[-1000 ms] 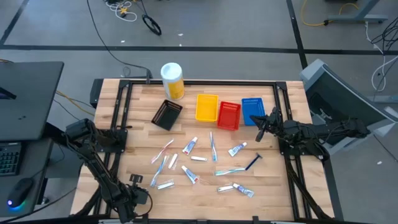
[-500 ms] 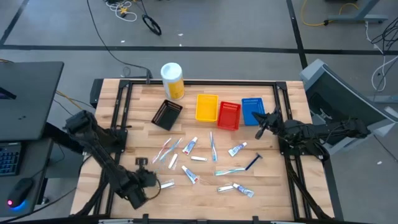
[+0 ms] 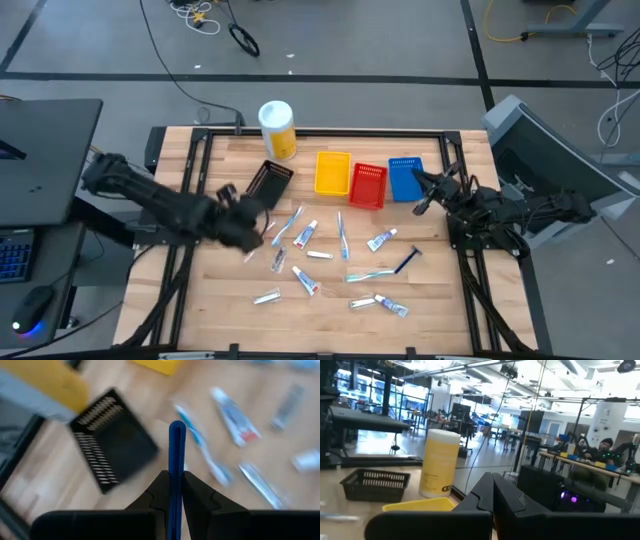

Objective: Pick & Place Travel size toiletries
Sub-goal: Put the blue razor into the black bin

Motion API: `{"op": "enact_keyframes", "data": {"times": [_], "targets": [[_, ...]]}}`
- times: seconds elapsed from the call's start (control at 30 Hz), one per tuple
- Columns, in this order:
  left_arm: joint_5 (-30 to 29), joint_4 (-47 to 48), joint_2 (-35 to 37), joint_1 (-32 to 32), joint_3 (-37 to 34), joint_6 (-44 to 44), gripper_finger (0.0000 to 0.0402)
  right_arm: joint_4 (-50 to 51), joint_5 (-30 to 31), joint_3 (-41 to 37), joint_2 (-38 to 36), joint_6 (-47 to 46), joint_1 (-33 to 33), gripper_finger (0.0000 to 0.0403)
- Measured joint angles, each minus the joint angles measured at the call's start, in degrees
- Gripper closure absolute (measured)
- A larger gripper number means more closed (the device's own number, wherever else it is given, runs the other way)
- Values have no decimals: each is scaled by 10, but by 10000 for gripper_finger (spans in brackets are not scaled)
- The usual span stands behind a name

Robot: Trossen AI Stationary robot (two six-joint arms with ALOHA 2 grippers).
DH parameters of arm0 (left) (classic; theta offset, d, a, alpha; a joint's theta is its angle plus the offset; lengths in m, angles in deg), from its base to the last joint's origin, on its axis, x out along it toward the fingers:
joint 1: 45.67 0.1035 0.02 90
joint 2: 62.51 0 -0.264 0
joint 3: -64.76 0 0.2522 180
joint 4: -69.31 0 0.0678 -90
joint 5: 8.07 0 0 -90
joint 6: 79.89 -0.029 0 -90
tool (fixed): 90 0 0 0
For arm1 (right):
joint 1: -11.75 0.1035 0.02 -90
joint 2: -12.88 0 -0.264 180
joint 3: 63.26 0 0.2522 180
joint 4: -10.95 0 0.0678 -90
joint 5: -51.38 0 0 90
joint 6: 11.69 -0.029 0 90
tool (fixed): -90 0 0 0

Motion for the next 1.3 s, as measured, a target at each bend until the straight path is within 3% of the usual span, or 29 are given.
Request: {"op": "enact_keyframes", "data": {"times": [0.2, 0.4, 0.6, 0.77, 0.9, 1.03, 1.2, 1.3], "targets": [[-5, -73, 2, 151, -3, -74, 360, 16, 0, 0, 0, -51, -12, 401], [40, -192, 1, 245, -26, -125, 360, 111, -12, 0, 0, -124, -14, 371], [95, -245, -33, 300, -67, -144, 358, 138, -71, 0, 9, -198, -19, 331], [59, -284, -82, 329, -90, -161, 357, 137, -124, 0, 24, -228, -20, 309], [87, -321, -122, 357, -93, -195, 357, 142, -170, 0, 42, -232, -20, 304], [94, -336, -158, 378, -93, -197, 357, 142, -176, 0, 57, -255, -20, 304], [169, -327, -200, 398, -93, -180, 355, 143, -179, 0, 69, -281, -20, 304], [172, -332, -215, 403, -93, -196, 345, 143, -179, 0, 74, -283, -20, 304]]}}
